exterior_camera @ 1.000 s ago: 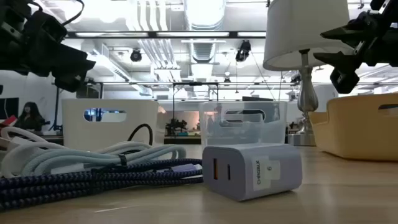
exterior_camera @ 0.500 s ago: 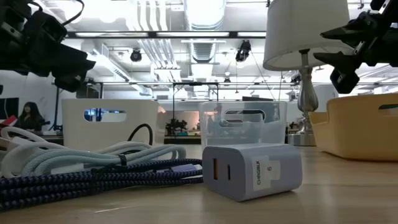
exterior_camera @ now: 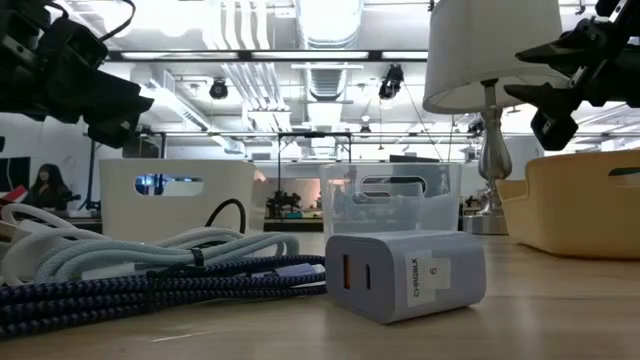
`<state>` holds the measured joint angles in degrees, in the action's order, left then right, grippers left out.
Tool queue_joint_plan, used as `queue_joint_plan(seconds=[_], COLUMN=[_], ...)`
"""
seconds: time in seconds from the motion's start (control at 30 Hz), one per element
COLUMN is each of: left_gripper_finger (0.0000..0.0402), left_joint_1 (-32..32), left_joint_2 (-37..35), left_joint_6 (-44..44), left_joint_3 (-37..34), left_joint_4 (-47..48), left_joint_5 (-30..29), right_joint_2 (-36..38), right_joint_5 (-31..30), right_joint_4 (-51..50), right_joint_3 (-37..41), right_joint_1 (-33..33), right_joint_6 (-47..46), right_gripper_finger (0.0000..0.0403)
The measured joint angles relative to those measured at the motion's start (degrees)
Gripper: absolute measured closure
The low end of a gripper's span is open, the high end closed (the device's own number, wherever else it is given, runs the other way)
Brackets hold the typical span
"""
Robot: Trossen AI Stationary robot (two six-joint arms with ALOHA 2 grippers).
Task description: Pick and place items into bin
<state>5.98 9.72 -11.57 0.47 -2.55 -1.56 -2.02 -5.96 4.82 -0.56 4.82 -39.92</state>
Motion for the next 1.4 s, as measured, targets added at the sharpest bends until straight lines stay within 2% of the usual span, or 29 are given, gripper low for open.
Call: queue_joint_plan(seconds=[0.27,0.37,0.4,0.5,0.57,0.63,0.7,0.83,0.93,1.0,1.07,1.13,1.27,1.4], left_gripper_finger=[0.0295,0.0295,0.0295,0.0295,0.0295,0.0295,0.0295,0.0295,0.0295,0.0295,0.0295,0.0295,0.0295,0.0295], left_joint_1=[0.0,0.0,0.0,0.0,0.0,0.02,0.0,0.0,0.01,0.0,0.02,0.02,0.02,0.02], left_joint_2=[0.02,0.0,0.0,0.0,0.0,-0.09,0.15,0.11,-0.01,-0.07,-0.11,-0.11,0.11,0.15], left_joint_6=[0.02,0.0,0.01,0.0,0.02,0.0,0.02,3.3,8.8,9.68,10.79,10.65,10.47,3.19], left_joint_3=[-0.02,-0.01,-0.02,-0.02,-0.02,0.0,-0.01,0.0,-0.01,-0.02,0.0,-0.01,-0.01,-0.01], left_joint_4=[0.0,0.0,0.02,0.04,0.0,-0.01,0.04,-0.21,-1.92,-2.91,-3.66,-3.46,-3.64,-5.58], left_joint_5=[0.01,0.01,0.03,0.02,0.02,0.0,-0.04,-3.04,-7.09,-7.67,-7.76,-7.76,-7.74,-8.0], right_joint_2=[0.0,-0.96,-1.11,-0.99,-2.3,-3.47,-6.4,-14.04,-23.45,-32.03,-39.38,-46.01,-56.35,-62.6], right_joint_5=[-0.66,-18.13,-22.02,-23.5,-28.37,-27.27,-20.68,-12.99,-9.02,-6.64,-5.69,-6.43,-7.13,-6.94], right_joint_4=[0.11,5.06,6.57,10.9,14.36,19.3,24.22,20.86,17.64,12.63,2.93,-6.91,-37.0,-58.63], right_joint_3=[0.0,0.01,0.01,-0.05,-0.07,0.02,-1.06,-8.98,-17.8,-24.09,-29.94,-36.54,-49.37,-63.19], right_joint_1=[0.0,-0.16,-0.16,-0.01,-0.2,-0.24,-0.22,0.76,4.68,8.1,11.21,13.35,16.61,22.64], right_joint_6=[-0.11,-0.81,-1.69,-9.78,-15.03,-18.86,-14.79,-7.09,0.21,3.12,2.12,-5.46,-23.89,-31.55], right_gripper_finger=[0.0227,0.0227,0.0227,0.0227,0.0227,0.0227,0.0227,0.0227,0.0227,0.0227,0.0227,0.0227,0.0227,0.0227])
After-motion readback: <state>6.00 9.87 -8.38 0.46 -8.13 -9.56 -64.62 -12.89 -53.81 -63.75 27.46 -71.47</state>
